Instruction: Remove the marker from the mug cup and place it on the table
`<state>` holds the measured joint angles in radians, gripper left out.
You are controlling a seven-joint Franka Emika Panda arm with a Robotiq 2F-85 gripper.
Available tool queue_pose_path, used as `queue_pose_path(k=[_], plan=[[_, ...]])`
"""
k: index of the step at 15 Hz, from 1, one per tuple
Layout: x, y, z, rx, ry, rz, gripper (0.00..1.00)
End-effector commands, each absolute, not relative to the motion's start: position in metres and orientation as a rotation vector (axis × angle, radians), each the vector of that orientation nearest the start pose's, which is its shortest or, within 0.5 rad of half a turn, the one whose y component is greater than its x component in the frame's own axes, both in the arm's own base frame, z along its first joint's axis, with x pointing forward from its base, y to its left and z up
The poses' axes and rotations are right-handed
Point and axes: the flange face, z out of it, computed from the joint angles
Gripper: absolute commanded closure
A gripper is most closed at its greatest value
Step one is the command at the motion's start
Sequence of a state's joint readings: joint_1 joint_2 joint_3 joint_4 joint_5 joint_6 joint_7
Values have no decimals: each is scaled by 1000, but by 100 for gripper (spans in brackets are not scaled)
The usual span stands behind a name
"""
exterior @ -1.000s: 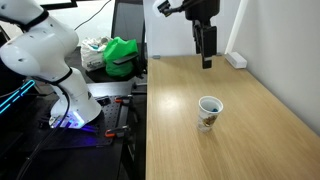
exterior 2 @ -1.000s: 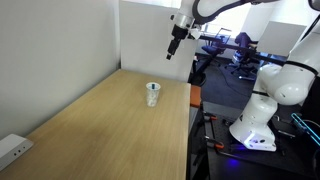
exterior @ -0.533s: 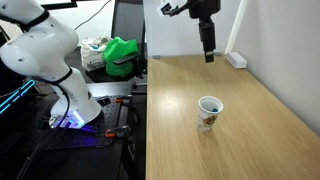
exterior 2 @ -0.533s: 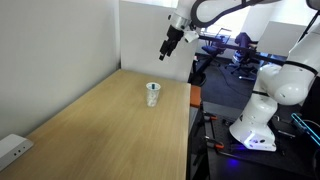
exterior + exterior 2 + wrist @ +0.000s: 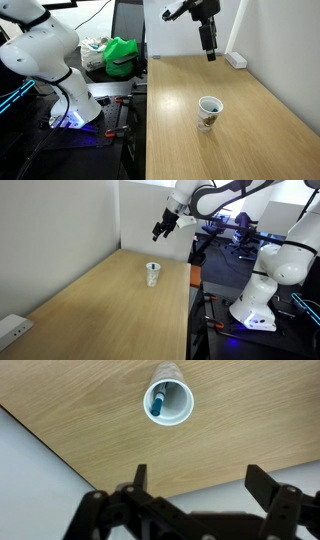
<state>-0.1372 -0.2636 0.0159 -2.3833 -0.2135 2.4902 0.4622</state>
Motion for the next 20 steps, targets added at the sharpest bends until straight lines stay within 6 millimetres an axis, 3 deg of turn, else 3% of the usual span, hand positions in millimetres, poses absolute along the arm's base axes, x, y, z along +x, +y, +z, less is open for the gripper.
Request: queue_pose_path(k=[1, 20], plan=[[492, -53, 456, -3073, 839, -729, 0], [516, -11, 425, -2878, 1461, -1261, 0]])
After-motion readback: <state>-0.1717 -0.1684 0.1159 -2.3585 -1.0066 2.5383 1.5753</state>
